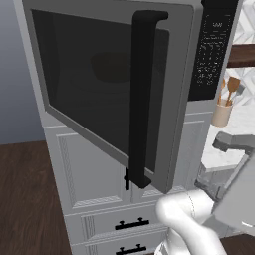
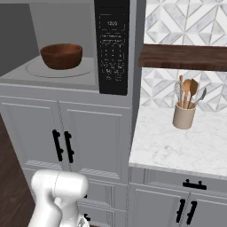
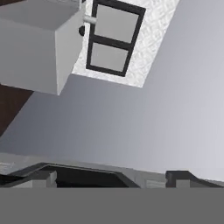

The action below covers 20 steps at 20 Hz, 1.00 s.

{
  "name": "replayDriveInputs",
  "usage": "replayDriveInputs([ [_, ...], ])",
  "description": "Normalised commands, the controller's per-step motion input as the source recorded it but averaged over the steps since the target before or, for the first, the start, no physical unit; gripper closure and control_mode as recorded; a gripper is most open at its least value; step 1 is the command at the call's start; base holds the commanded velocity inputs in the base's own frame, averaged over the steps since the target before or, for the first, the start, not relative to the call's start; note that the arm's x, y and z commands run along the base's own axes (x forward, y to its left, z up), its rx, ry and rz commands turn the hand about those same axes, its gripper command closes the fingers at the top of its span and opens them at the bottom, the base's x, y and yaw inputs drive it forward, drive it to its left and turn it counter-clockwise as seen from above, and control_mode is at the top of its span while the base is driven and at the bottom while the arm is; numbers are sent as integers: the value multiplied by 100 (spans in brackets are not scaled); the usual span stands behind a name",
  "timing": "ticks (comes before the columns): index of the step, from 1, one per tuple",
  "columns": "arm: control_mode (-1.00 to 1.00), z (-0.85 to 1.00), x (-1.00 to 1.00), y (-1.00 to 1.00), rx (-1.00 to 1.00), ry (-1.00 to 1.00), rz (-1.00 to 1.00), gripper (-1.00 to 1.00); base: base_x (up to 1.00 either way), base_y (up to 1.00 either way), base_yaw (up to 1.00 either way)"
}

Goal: Open the microwave, place the bowl with waffle inside the microwave, then close the microwave door and turn it on.

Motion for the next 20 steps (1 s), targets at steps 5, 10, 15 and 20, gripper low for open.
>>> replayDriveInputs([
  [5,-100,-10,30,34,1,-7,-55,-100,0,0,0],
  [10,-100,-16,48,0,0,-2,-70,-100,0,0,0],
  [15,-100,-15,79,0,0,0,-64,-100,0,0,0],
  [20,-100,-8,60,0,0,-1,-58,-100,0,0,0],
])
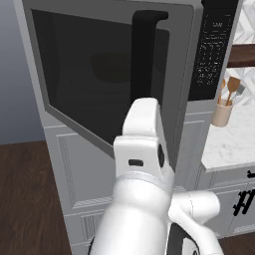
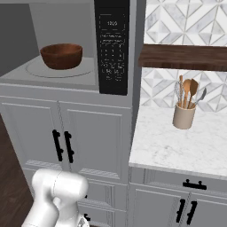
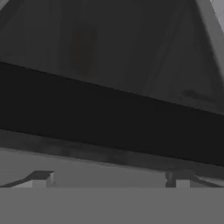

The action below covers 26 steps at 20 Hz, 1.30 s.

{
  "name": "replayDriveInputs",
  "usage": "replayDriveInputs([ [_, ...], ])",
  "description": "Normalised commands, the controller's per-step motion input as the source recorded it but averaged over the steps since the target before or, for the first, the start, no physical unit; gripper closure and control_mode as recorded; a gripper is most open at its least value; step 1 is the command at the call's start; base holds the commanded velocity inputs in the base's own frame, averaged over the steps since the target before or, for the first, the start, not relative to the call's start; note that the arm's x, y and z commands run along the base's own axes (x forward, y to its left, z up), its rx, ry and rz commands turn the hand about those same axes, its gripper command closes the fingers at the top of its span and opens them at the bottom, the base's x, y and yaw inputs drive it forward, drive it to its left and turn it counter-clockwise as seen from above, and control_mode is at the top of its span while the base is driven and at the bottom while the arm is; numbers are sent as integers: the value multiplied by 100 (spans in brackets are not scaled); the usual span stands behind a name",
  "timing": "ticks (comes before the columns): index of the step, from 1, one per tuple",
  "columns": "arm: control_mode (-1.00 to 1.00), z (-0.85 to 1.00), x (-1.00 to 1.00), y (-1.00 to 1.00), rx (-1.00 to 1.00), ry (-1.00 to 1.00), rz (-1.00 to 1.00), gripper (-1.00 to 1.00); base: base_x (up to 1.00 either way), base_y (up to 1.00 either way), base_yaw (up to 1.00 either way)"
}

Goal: Open the microwave, place the bowl with waffle inside the microwave, then close the microwave door and turn it on.

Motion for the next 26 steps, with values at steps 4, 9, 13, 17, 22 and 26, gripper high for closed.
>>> replayDriveInputs([
  [4,-100,0,7,-4,3,-9,-64,-100,0,0,0],
  [9,-100,0,0,-30,10,-12,-67,-100,0,0,0],
  [13,-100,0,11,-51,18,-10,-63,-100,0,0,0],
  [17,-100,5,36,-73,23,-7,-58,-100,0,0,0],
  [22,-100,4,57,-75,26,-3,-51,-100,0,0,0],
  [26,-100,7,76,-74,27,0,-43,-100,0,0,0],
])
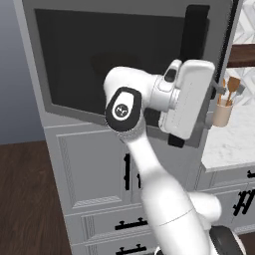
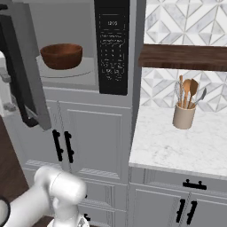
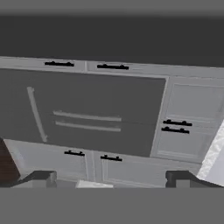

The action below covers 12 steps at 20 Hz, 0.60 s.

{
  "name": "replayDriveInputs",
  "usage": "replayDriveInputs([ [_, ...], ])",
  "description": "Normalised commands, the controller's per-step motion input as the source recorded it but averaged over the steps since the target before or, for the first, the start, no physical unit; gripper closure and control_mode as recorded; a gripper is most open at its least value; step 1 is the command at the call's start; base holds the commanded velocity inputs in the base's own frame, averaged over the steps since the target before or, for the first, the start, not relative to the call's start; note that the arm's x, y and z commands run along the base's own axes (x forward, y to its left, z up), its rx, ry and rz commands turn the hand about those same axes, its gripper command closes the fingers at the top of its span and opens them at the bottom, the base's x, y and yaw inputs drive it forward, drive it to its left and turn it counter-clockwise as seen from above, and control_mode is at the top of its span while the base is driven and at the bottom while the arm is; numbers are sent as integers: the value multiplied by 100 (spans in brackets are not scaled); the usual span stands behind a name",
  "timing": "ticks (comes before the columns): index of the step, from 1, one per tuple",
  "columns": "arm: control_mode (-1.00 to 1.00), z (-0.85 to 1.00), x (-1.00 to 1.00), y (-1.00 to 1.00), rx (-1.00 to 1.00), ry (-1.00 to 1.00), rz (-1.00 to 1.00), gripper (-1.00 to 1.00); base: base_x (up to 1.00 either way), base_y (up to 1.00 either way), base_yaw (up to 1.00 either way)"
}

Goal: Open the microwave, place the bowl with waffle inside the microwave, then close the microwave door and turn it on.

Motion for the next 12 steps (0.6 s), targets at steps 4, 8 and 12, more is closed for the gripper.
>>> replayDriveInputs([
  [4,-100,13,89,-78,26,0,-37,-100,0,0,0],
  [8,-100,23,66,-66,25,0,-29,-100,0,0,0],
  [12,-100,32,8,-41,11,-3,-10,-100,0,0,0],
])
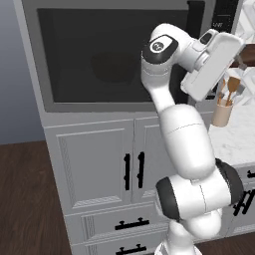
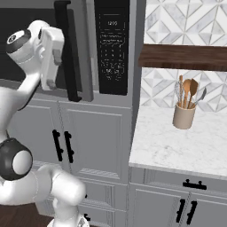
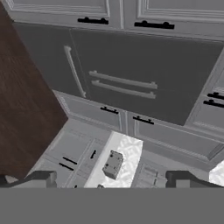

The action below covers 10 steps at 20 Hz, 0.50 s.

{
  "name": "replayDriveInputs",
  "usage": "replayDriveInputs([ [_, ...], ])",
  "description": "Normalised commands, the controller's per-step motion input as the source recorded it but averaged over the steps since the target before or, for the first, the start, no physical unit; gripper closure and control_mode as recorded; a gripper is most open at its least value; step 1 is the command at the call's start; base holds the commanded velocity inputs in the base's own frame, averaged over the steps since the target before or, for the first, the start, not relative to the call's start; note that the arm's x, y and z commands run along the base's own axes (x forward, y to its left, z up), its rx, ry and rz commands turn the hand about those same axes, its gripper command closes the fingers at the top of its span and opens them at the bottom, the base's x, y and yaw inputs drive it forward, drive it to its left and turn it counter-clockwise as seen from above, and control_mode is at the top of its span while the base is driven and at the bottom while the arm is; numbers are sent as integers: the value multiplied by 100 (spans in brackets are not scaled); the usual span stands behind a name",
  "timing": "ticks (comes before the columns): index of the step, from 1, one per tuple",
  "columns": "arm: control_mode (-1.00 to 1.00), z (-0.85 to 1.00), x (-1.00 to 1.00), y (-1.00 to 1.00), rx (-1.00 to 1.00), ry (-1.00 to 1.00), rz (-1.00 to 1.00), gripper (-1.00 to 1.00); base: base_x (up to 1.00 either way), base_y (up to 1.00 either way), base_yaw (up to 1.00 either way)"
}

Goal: Open the microwave, place the bowl with waffle inside the microwave, then close the microwave door and turn it on.

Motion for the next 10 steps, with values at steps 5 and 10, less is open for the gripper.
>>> replayDriveInputs([
  [5,-100,27,-66,-6,11,-21,0,-100,0,0,0],
  [10,-100,4,-100,-29,25,-24,0,-100,0,0,0],
])
